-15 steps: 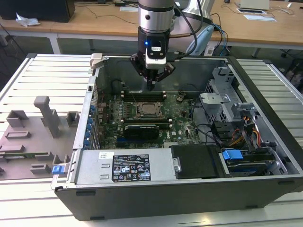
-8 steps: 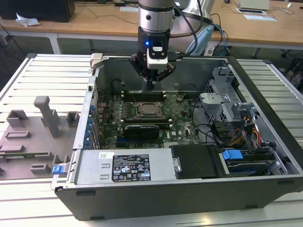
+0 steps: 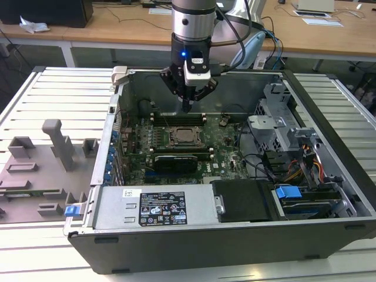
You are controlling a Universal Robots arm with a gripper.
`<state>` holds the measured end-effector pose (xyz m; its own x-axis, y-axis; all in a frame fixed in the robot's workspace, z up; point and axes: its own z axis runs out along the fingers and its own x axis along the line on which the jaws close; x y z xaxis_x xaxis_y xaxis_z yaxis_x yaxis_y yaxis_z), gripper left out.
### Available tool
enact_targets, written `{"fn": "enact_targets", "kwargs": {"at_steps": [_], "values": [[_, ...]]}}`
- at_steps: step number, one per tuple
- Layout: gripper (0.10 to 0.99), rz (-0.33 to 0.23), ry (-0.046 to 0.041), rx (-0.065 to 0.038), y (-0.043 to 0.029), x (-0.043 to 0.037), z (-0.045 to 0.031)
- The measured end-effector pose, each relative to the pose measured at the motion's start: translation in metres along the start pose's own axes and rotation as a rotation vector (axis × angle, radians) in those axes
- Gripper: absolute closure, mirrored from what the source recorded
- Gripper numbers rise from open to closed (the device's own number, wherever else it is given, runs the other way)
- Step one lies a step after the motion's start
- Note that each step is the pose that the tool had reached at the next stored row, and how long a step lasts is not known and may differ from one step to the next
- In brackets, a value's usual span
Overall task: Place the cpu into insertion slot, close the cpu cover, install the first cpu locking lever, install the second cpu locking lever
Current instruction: 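Install the first cpu locking lever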
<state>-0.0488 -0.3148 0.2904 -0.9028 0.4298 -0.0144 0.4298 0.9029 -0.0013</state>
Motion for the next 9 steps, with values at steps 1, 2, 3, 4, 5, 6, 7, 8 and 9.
{"fn": "enact_targets", "kwargs": {"at_steps": [1, 2, 3, 4, 5, 6, 7, 8, 9], "values": [[0.98, -0.006, 0.0, 0.0, 0.0, 0.0, 0.0], [0.98, -0.012, 0.0, 0.0, 0.0, 0.0, 0.0], [0.98, -0.016, 0.0, 0.0, 0.0, 0.0, 0.0], [0.98, -0.02, 0.0, 0.0, 0.0, 0.0, 0.0], [0.98, -0.024, 0.0, 0.0, 0.0, 0.0, 0.0], [0.98, -0.028, 0.0, 0.0, 0.0, 0.0, 0.0], [0.98, -0.033, 0.0, -0.001, 0.0, 0.0, 0.0], [0.98, -0.04, 0.0, -0.001, 0.0, 0.0, 0.0], [0.98, -0.046, -0.0001, -0.001, 0.0, 0.0, 0.0]]}}
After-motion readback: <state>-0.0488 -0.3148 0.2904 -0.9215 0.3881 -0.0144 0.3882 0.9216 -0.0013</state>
